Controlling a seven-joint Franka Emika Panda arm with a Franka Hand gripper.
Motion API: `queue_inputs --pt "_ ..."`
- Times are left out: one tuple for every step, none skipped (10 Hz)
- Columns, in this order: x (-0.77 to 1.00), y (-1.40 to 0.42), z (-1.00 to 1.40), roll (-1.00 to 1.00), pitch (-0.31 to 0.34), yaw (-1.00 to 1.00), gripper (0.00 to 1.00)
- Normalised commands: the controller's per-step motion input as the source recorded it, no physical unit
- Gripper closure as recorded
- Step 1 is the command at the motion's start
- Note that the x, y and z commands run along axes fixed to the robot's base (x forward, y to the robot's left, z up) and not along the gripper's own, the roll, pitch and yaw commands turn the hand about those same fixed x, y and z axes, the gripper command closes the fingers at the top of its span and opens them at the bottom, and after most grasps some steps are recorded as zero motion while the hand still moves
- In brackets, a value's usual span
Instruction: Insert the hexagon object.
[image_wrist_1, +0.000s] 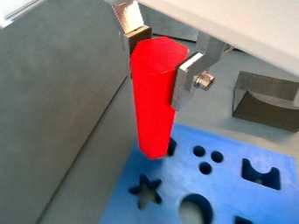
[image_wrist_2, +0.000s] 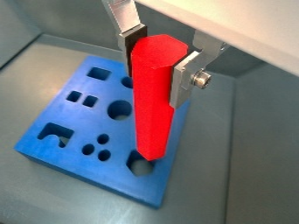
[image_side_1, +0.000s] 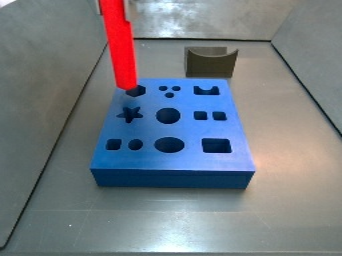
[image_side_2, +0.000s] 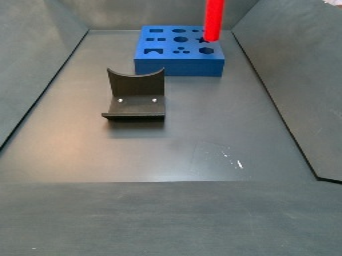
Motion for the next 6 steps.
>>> queue_inputs --pt "0.00 0.27 -0.19 0.00 0.000 -0.50 1.00" --pt "0.11 0.11 -0.10 -0.03 -0.009 -0.27 1.00" --pt "0.13 0.00 0.00 0.01 0.023 -0.06 1.00" --pt "0.23 0.00 -0.12 0.01 0.026 0.00 1.00" --pt "0.31 0.00 -0.27 0.00 0.000 0.00 1.00" --pt "0.28 0.00 -0.27 0.00 0.000 0.00 1.00"
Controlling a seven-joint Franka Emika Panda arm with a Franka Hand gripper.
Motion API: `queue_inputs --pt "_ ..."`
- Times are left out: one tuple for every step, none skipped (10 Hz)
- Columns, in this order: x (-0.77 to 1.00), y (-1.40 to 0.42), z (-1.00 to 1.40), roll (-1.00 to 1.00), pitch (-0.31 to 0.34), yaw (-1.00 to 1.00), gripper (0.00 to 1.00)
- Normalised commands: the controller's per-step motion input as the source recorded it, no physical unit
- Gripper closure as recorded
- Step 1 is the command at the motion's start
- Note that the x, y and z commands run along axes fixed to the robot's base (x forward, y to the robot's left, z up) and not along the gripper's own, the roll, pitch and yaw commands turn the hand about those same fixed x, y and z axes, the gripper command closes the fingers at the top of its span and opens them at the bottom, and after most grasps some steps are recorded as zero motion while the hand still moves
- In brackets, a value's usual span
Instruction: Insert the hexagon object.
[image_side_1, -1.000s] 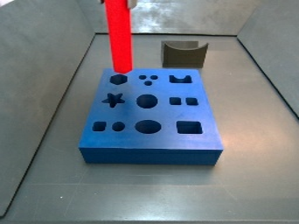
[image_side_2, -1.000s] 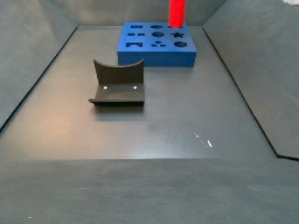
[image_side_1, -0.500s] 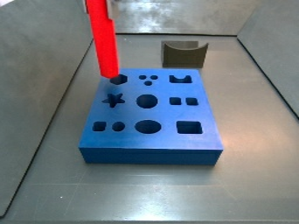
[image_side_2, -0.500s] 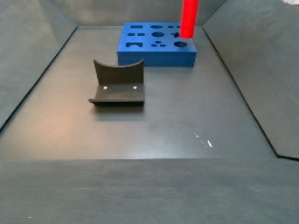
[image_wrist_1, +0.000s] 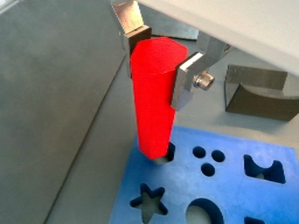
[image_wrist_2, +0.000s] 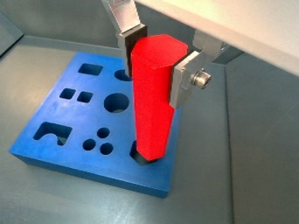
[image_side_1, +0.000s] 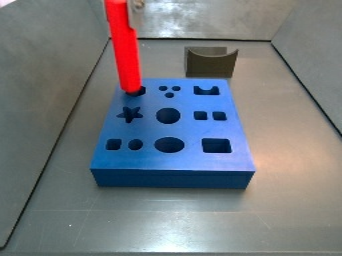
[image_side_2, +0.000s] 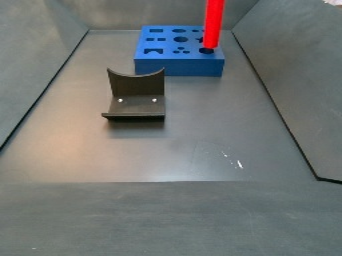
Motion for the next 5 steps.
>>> queue_inputs --pt "0.17 0.00 -0.23 0.00 0.000 0.00 1.00" --pt "0.00 0.03 -0.22 0.00 0.000 0.00 1.00" --pt "0.00 0.08 -0.21 0.01 0.000 0.00 1.00" --pt "0.00 0.08 -0.22 0.02 0.000 0.00 1.00" --pt "0.00 0.08 -0.26 0.01 0.000 0.00 1.00"
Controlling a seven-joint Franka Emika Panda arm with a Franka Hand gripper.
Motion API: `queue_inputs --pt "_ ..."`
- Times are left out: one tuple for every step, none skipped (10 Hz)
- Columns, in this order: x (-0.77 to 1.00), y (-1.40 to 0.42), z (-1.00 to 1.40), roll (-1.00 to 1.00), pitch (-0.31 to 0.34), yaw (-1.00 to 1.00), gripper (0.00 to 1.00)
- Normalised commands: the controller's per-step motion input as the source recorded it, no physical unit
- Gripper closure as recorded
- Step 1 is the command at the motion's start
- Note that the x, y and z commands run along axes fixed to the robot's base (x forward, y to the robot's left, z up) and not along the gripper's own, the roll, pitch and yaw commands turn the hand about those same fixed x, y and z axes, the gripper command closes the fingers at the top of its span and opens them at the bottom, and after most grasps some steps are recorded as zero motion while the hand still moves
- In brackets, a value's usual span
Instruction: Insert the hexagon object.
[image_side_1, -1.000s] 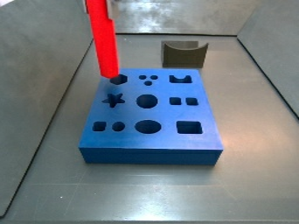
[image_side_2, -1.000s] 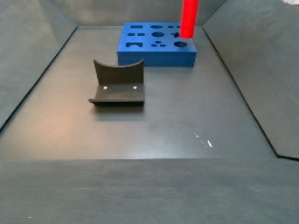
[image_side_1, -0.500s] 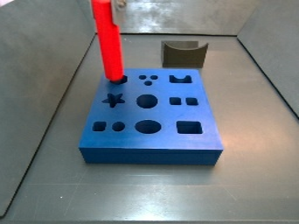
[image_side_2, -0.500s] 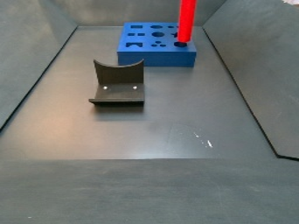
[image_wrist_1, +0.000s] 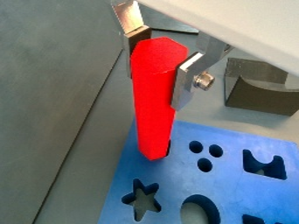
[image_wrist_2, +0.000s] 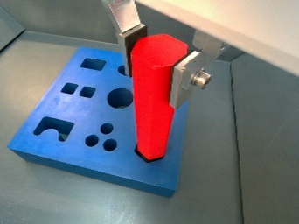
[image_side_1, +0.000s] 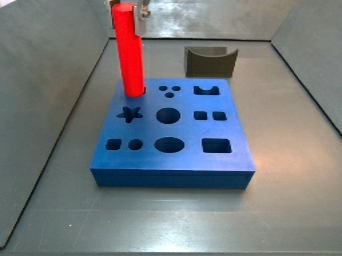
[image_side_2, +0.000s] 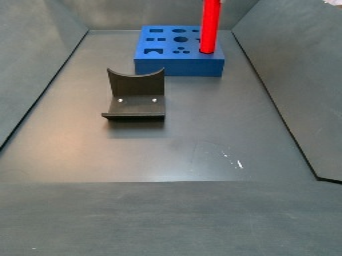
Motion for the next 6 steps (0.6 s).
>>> queue_inputs --pt "0.00 0.08 -0.25 0.00 0.000 0.00 1.00" --pt "0.04 0.05 -0.27 0.00 0.000 0.00 1.00" --pt "0.11 0.03 -0.25 0.00 0.000 0.00 1.00" --pt "0.08 0.09 -0.19 0.01 0.001 0.00 1.00" --pt "0.05 0.10 -0.17 0.07 0.031 0.00 1.00" --pt "0.09 0.00 -0.29 0.01 0.000 0.00 1.00"
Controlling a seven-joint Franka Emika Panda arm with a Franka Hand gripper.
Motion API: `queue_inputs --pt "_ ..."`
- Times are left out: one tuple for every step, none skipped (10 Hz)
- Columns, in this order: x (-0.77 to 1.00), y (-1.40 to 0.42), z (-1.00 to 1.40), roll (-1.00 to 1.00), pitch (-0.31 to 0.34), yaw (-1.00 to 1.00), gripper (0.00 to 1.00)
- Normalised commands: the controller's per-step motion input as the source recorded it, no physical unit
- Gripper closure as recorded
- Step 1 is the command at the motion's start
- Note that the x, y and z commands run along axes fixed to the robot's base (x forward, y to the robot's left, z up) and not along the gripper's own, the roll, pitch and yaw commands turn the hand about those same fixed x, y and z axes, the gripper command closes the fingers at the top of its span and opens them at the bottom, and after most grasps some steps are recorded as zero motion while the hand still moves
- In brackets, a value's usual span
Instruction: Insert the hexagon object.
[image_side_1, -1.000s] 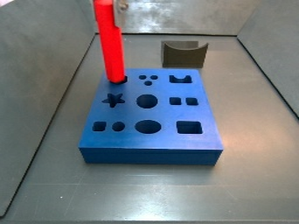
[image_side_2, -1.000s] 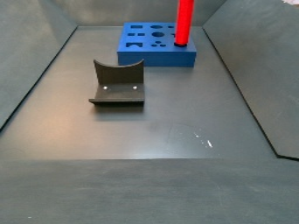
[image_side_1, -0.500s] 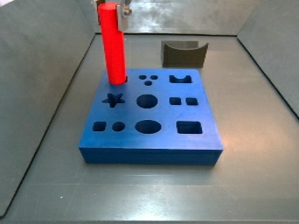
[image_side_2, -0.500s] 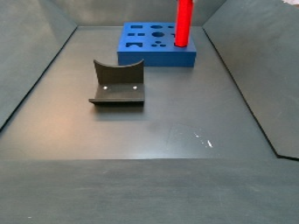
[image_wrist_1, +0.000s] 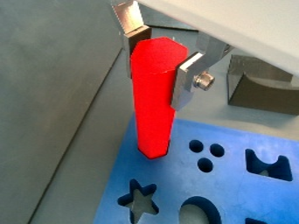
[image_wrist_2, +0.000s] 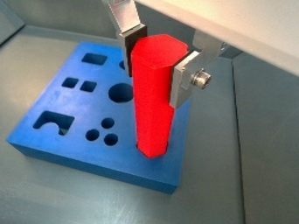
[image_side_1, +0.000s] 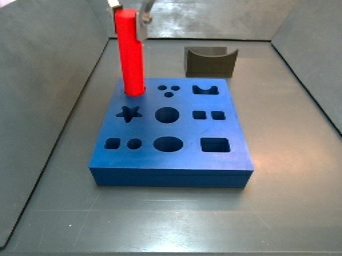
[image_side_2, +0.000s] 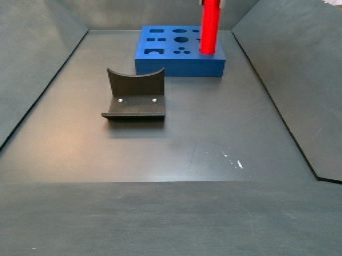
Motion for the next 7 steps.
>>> queue_inputs --pt "0.07 0.00 -0.41 0.00 -0.029 -0.01 1.00" --pt "0.06 0.00 -0.43 0.00 -0.060 0.00 1.00" --pt "0.04 0.00 -0.43 0.00 -0.083 -0.03 1.00" --pt "0.00 0.00 -0.41 0.01 -0.059 -0.10 1.00" --pt "0.00 -0.01 -0.40 0.01 -0.083 -0.06 1.00" --pt "0.00 -0.05 -0.27 0.00 -0.107 0.00 1.00" --pt "-0.07 0.00 -0.08 0.00 -0.129 0.04 1.00"
